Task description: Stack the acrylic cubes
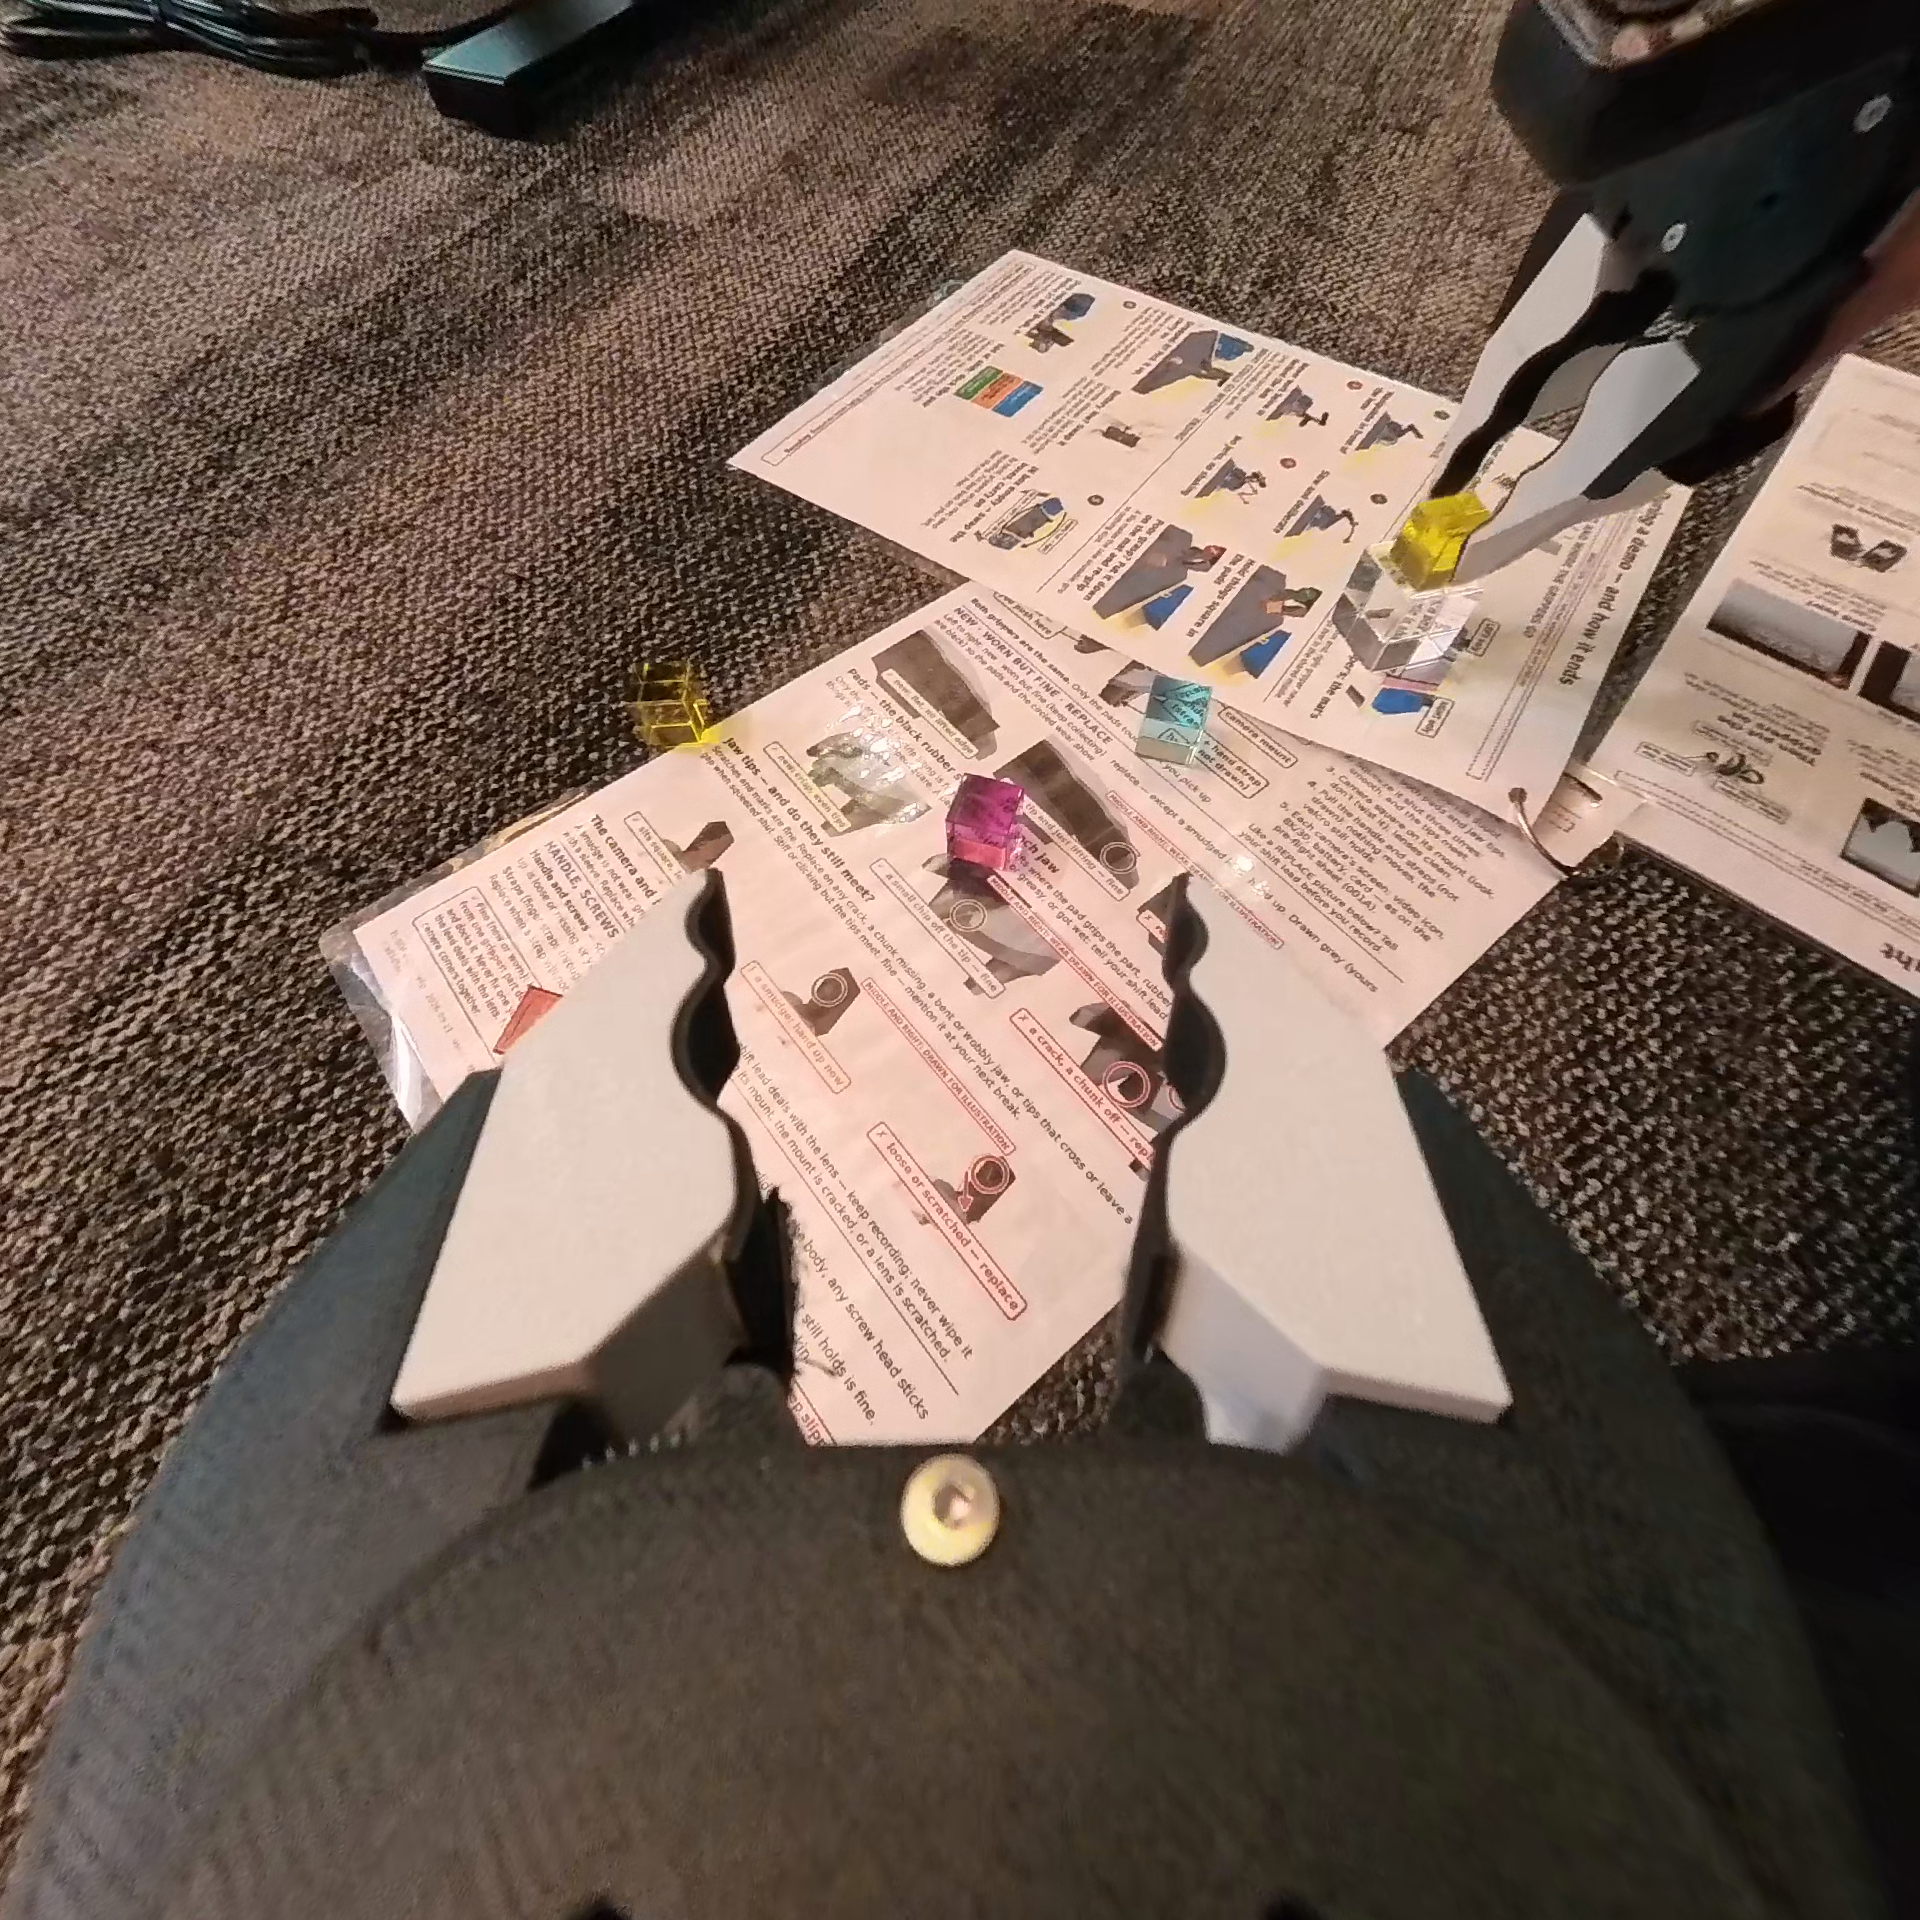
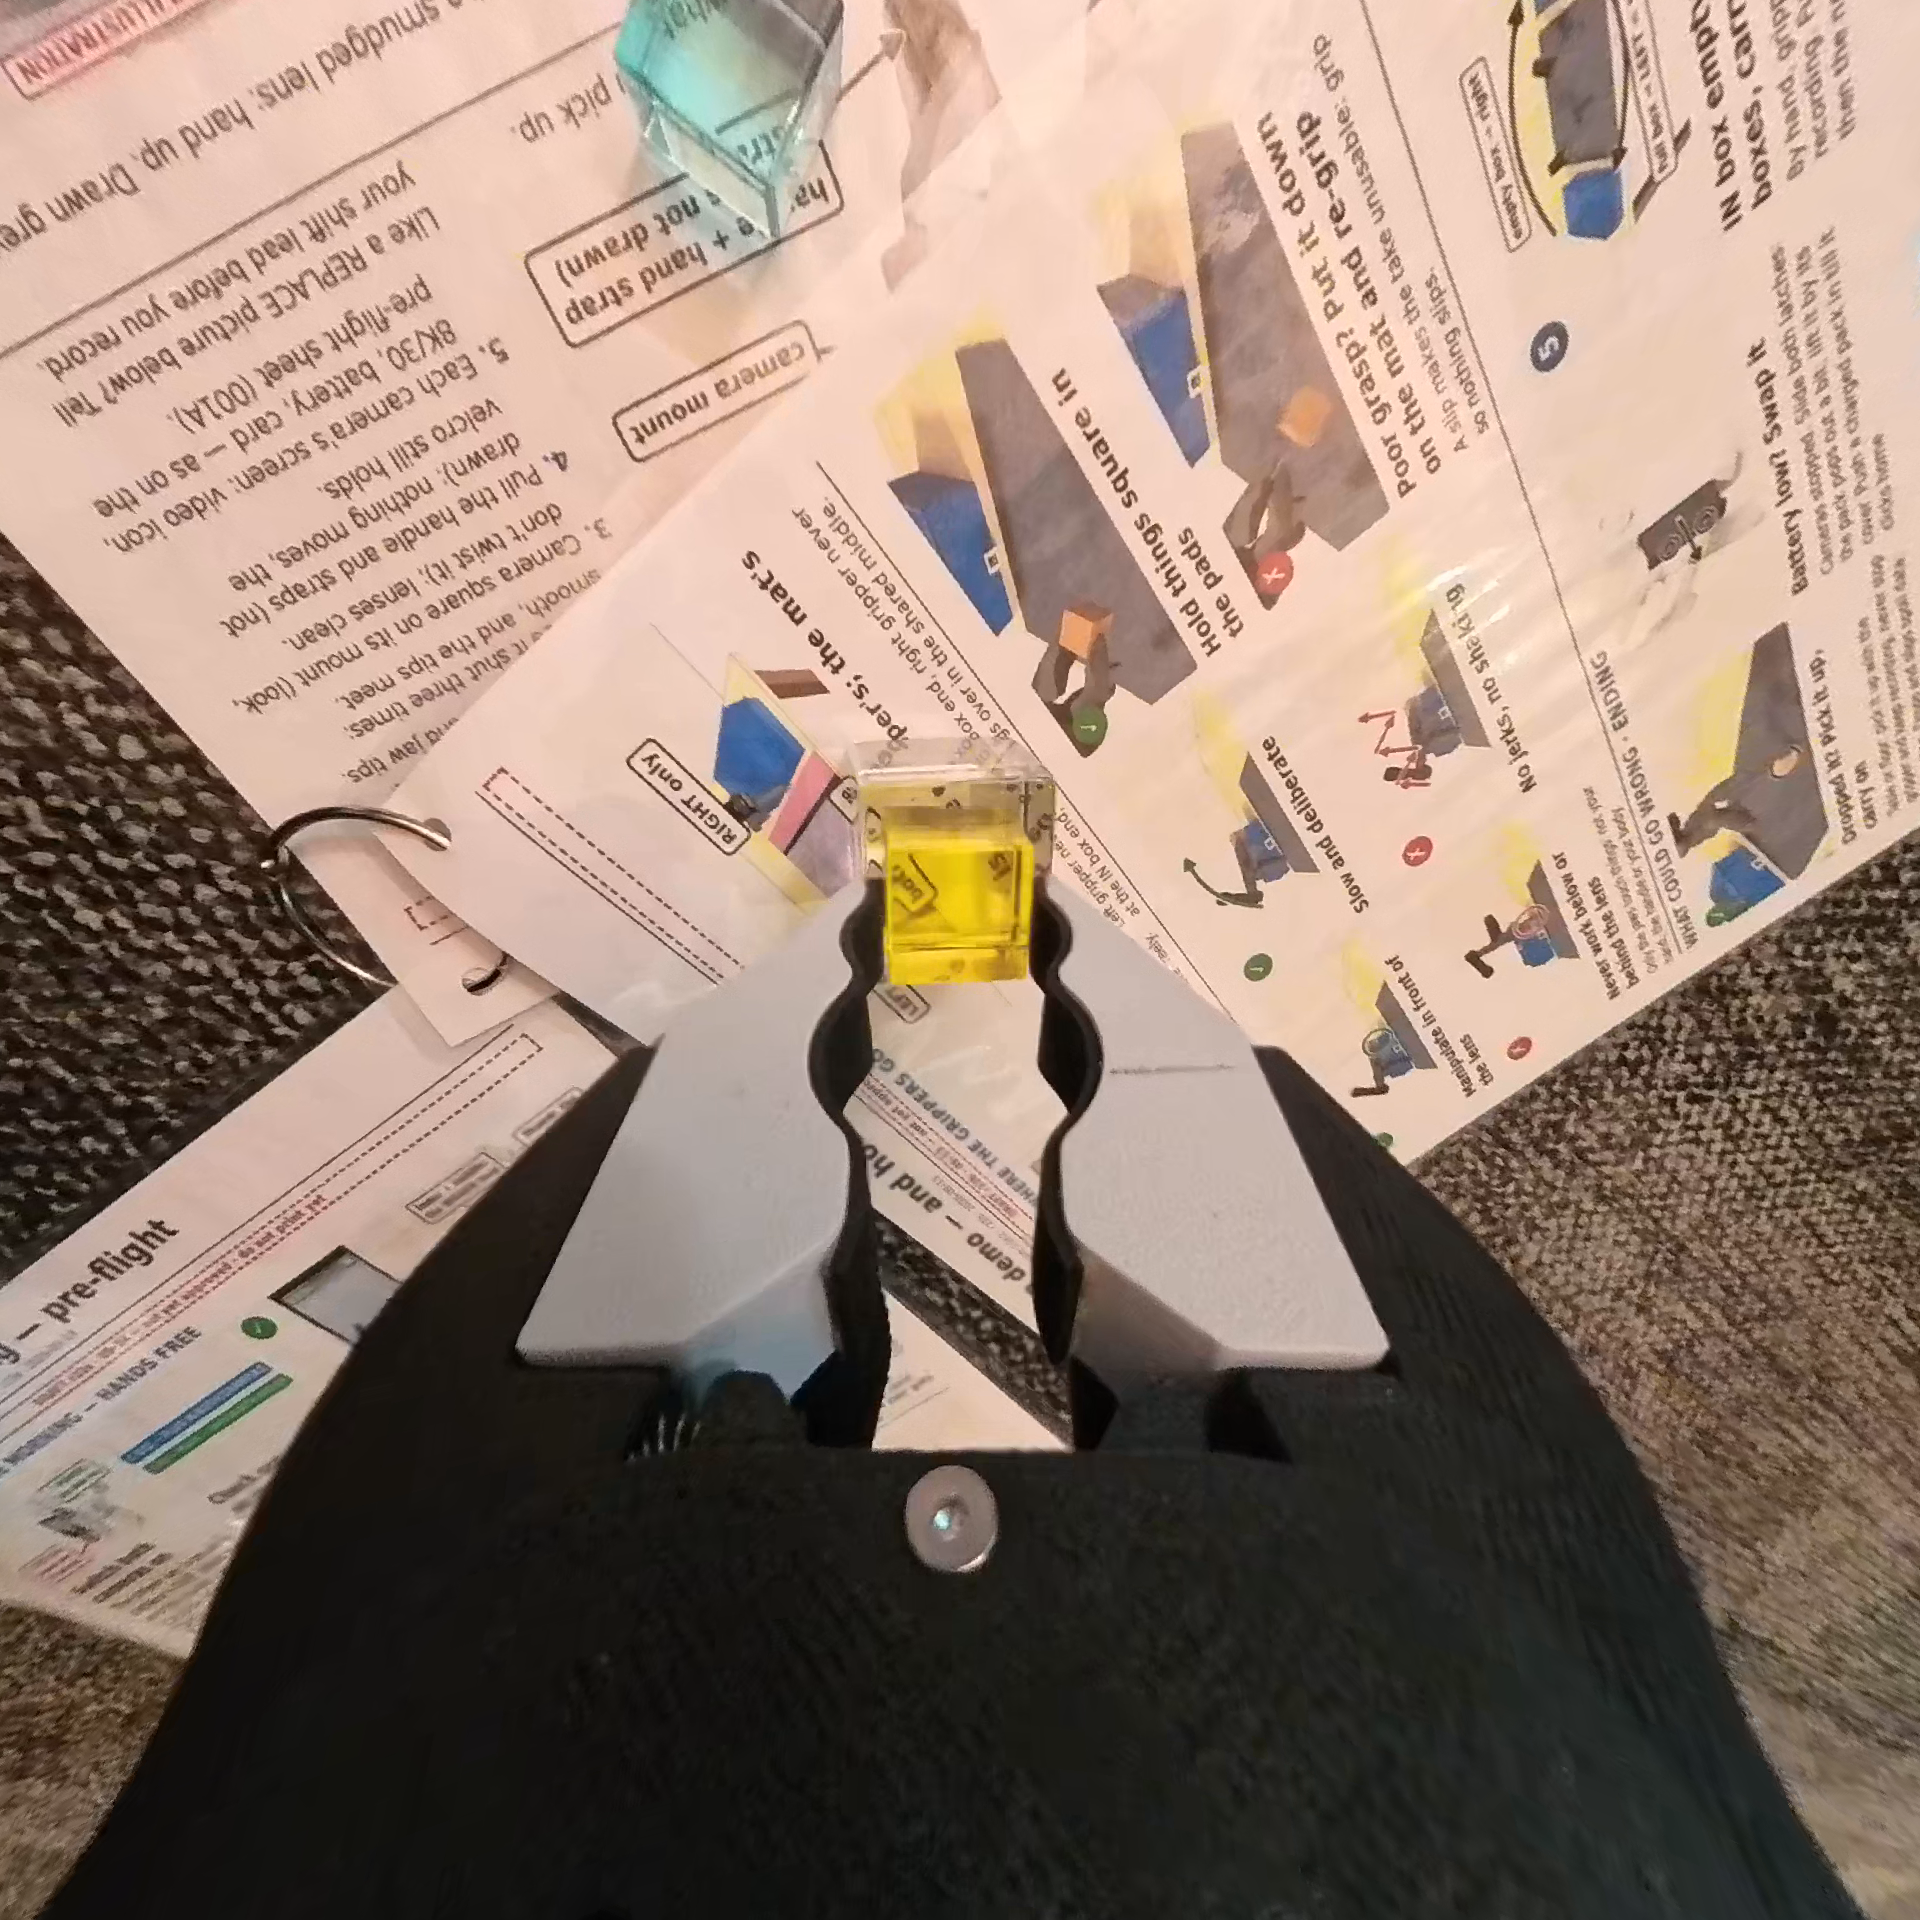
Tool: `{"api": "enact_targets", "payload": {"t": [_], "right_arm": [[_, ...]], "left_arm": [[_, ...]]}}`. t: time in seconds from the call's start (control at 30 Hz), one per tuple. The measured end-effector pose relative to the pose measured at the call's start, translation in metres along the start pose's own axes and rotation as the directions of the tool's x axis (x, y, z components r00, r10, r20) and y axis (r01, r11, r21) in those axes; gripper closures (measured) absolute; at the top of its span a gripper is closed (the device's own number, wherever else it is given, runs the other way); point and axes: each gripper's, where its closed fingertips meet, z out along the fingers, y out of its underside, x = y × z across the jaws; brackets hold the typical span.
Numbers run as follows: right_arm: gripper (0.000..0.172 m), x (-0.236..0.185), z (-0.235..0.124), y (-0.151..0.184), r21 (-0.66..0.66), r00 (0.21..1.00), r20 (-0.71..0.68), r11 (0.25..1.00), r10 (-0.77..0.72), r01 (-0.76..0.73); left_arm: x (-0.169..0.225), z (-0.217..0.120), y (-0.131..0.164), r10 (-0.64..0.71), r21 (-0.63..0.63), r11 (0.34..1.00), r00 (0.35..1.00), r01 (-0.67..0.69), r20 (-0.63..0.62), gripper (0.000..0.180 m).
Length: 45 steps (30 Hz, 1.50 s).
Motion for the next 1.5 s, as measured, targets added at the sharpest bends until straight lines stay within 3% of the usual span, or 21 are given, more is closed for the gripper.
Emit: {"api": "enact_targets", "payload": {"t": [0.43,0.73,0.9,1.0,1.1,1.33,1.5], "right_arm": [[0.144,0.0,0.002,-0.001,-0.009,1.0,0.015,1.0,-0.023,0.023],[0.121,-0.003,-0.002,-0.005,0.008,0.999,0.032,1.0,0.025,-0.026],[0.118,-0.012,-0.025,-0.049,0.199,0.99,0.087,0.972,0.112,-0.127],[0.123,-0.023,-0.022,-0.087,0.258,0.958,0.173,0.928,0.229,-0.268],[0.124,-0.037,-0.004,-0.11,0.196,0.893,0.279,0.889,0.353,-0.413],[0.125,-0.033,0.023,-0.127,0.146,0.864,0.181,0.856,0.469,-0.495],[0.134,-0.032,0.036,-0.123,0.089,0.883,0.077,0.879,0.463,-0.469]], "left_arm": [[0.001,0.001,0.001,0.002,-0.007,1.0,1.0,-0.002,0.0,0.098],[0.0,0.0,0.001,0.0,-0.003,1.0,1.0,0.0,0.001,0.098],[0.0,0.0,-0.001,-0.005,0.003,1.0,1.0,0.005,0.002,0.098],[0.0,0.0,-0.001,-0.003,0.003,1.0,1.0,0.003,0.003,0.098],[0.0,-0.001,-0.001,-0.006,0.008,1.0,1.0,0.006,0.003,0.098],[-0.001,-0.002,-0.003,-0.019,0.02,1.0,1.0,0.019,0.004,0.097],[-0.001,-0.003,-0.003,-0.019,0.024,1.0,1.0,0.019,-0.001,0.098]]}}
